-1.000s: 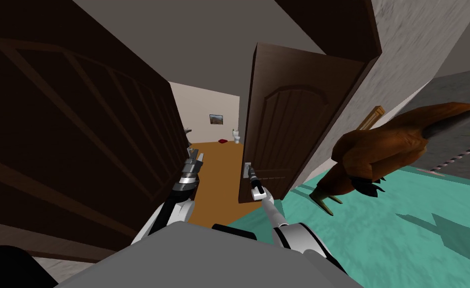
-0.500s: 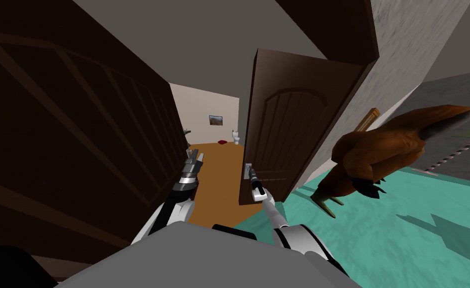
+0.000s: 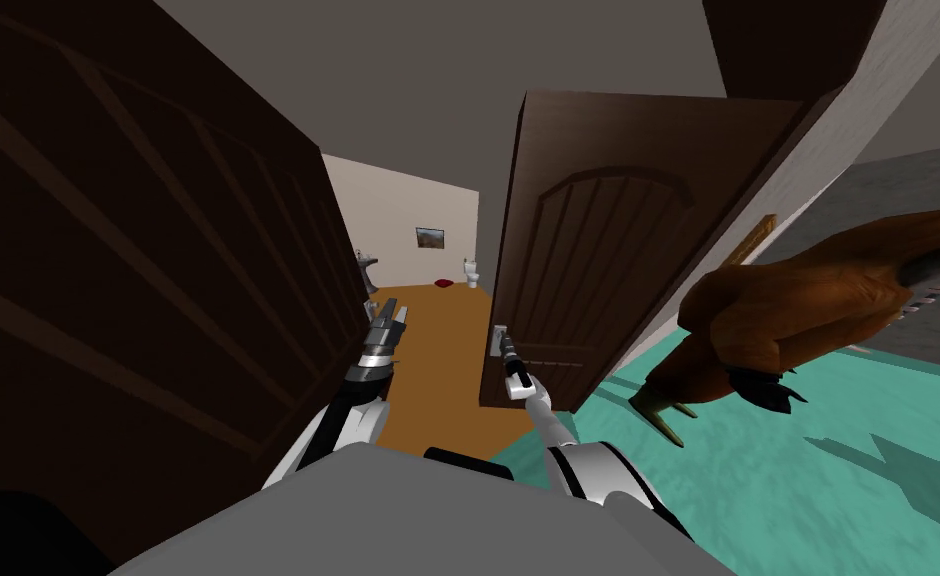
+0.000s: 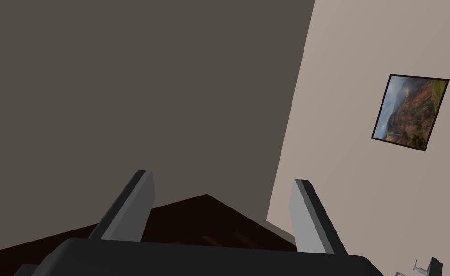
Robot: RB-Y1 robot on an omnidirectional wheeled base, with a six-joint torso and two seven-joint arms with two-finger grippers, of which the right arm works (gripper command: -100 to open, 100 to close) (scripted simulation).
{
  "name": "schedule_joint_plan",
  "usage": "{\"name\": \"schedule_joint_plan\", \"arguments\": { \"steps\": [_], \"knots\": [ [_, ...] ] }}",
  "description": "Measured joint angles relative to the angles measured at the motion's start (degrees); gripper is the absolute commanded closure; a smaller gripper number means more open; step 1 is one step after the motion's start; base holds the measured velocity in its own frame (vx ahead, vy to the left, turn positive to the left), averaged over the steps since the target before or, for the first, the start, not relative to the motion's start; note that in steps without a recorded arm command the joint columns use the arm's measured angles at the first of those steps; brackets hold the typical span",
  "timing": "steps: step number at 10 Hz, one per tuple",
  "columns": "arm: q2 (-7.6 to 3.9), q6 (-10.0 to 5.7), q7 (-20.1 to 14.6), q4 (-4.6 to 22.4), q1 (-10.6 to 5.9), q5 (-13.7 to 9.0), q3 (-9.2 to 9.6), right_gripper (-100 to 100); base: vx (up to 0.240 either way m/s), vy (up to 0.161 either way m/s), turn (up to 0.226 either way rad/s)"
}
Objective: Push the door open
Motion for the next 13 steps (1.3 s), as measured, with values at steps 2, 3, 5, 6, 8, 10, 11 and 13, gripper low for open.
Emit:
{"name": "schedule_joint_plan", "arguments": {
  "steps": [2, 3, 5, 6, 8, 10, 11, 13],
  "knots": [
    [-0.37, 1.43, 0.26, -2.52, 1.51, -0.13, -0.45, 100, 0.149, 0.132, -0.083],
    [-0.52, 2.48, 0.43, -4.13, 2.52, -0.23, -0.76, 100, 0.164, 0.101, -0.079],
    [-0.60, 1.72, 1.28, -2.62, 2.01, -0.68, -2.10, 100, 0.155, 0.125, -0.067],
    [-0.89, 1.80, 1.41, -2.63, 1.78, -0.88, -2.60, 100, 0.171, 0.131, -0.070],
    [-1.26, 0.00, 1.88, 0.87, -0.04, -1.37, -3.84, 100, 0.098, 0.037, -0.020],
    [-1.47, 0.86, 1.79, -0.97, 0.83, -1.27, -3.66, 100, -0.007, -0.019, 0.026],
    [-1.49, 1.61, 1.59, -2.24, 1.33, -1.20, -3.46, 100, 0.074, 0.091, -0.115],
    [-2.02, 1.21, 1.78, -1.37, 1.38, -1.57, -4.34, 100, 0.081, 0.084, -0.066]
  ]
}}
